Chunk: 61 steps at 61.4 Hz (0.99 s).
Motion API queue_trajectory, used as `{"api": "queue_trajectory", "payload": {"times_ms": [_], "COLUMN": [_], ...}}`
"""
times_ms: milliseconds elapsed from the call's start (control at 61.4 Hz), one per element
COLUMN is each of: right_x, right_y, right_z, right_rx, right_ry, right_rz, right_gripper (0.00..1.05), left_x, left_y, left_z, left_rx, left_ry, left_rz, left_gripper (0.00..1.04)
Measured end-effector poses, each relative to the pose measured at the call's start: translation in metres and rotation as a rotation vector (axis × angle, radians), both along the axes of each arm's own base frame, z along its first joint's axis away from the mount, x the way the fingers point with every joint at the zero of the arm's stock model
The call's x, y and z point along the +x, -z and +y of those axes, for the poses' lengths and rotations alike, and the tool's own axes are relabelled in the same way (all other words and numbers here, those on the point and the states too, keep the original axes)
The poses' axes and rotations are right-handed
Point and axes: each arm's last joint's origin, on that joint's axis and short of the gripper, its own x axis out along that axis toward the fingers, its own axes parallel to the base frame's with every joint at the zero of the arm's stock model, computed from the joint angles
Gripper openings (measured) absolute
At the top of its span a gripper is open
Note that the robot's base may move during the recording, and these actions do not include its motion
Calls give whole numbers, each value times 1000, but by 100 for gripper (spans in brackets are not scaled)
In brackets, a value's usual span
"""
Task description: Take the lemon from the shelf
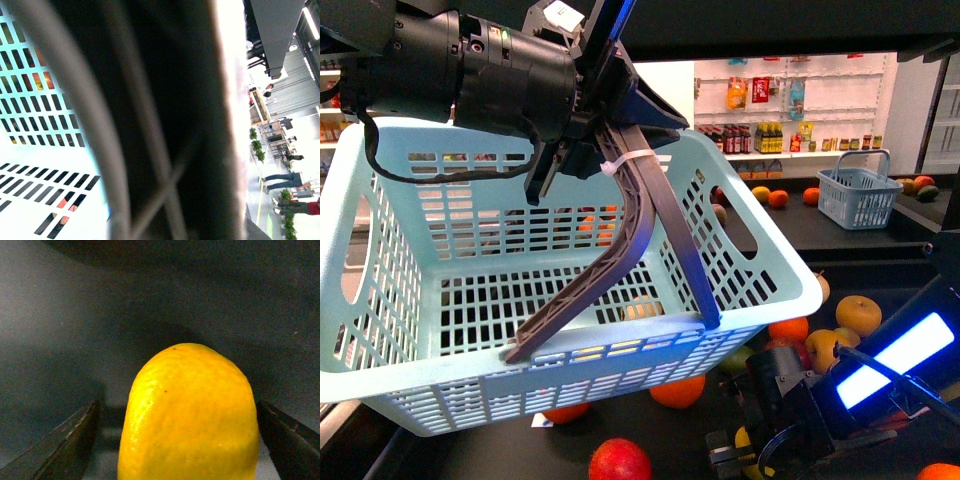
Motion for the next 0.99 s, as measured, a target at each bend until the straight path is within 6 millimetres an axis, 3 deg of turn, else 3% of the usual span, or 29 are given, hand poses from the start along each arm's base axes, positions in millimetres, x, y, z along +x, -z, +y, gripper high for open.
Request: {"api": "queue_trajectory", "payload": {"times_ms": [293, 456, 619, 830, 895, 993], "right_x": [2, -1, -11, -23, -30, -39], "right_y": [0, -2, -17, -79, -120, -170], "right_z": [-2, -8, -33, -85, -108, -123], "right_rx": [-9, -16, -41, -145, -149, -128], "right_ry": [-6, 1, 34, 47, 67, 82], "right_rz": [-8, -8, -25, -140, -205, -284], "right_gripper": [52, 49, 48, 48, 48, 48], "left_x": [0, 0, 0, 0, 0, 0], "left_y": [0, 0, 0, 0, 0, 0], "left_z": [0, 0, 0, 0, 0, 0], "left_rx": [0, 0, 0, 0, 0, 0], "left_ry": [1, 0, -1, 0, 0, 0], "left_rz": [0, 0, 0, 0, 0, 0], "left_gripper": [11, 11, 11, 11, 11, 11]}}
